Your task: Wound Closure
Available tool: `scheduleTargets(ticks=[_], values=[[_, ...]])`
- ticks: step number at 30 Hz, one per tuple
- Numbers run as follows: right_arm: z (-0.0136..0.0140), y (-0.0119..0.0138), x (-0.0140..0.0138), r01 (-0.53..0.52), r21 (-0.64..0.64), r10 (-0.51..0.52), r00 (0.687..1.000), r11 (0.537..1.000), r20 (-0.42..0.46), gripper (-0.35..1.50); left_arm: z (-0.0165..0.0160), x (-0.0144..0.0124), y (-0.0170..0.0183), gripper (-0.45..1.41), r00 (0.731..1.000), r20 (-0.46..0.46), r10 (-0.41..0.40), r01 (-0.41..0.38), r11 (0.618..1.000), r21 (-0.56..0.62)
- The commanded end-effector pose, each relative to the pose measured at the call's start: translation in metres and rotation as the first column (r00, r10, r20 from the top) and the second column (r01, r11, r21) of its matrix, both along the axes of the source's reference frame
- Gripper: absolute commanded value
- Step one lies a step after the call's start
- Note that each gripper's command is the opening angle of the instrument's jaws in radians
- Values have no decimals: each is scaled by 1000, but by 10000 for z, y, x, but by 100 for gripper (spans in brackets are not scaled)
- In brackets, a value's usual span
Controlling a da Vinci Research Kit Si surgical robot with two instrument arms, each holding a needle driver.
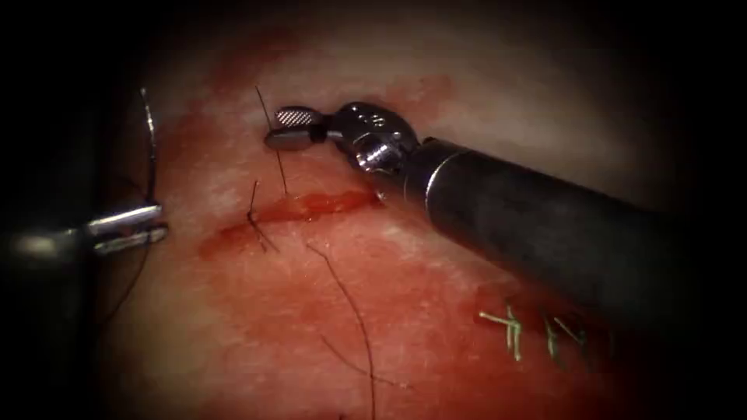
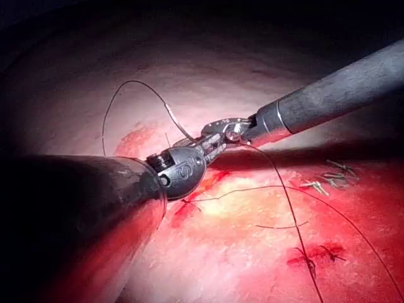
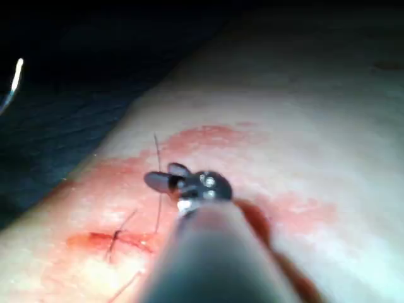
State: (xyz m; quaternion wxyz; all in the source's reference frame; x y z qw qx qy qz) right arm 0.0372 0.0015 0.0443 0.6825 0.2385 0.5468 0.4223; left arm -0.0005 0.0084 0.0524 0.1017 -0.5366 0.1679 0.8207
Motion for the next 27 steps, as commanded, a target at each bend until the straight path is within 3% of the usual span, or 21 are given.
scheduleTargets(ticks=[1,5,7,9,17,27], values=[[6,7,11,2,-5,-2,1000,1000,-5,27,5,-5,3,-45,1000,-2,-2,2,1000,0],[12,9,17,1,9,-1,1000,1000,-17,27,6,-5,3,-45,1000,-4,-3,3,1000,0],[14,8,22,-9,70,12,999,998,-32,5,6,-4,3,-45,1000,-4,-3,3,1000,0],[16,6,27,-3,98,6,999,995,-38,-33,7,-4,3,-45,1000,-5,-3,3,1000,0],[14,-6,26,24,98,-19,998,995,-54,-35,10,-2,5,-45,1000,-8,-4,4,1000,0],[-10,-27,18,48,95,-39,996,994,-86,-35,12,-1,5,-45,1000,-11,-5,5,1000,0]])
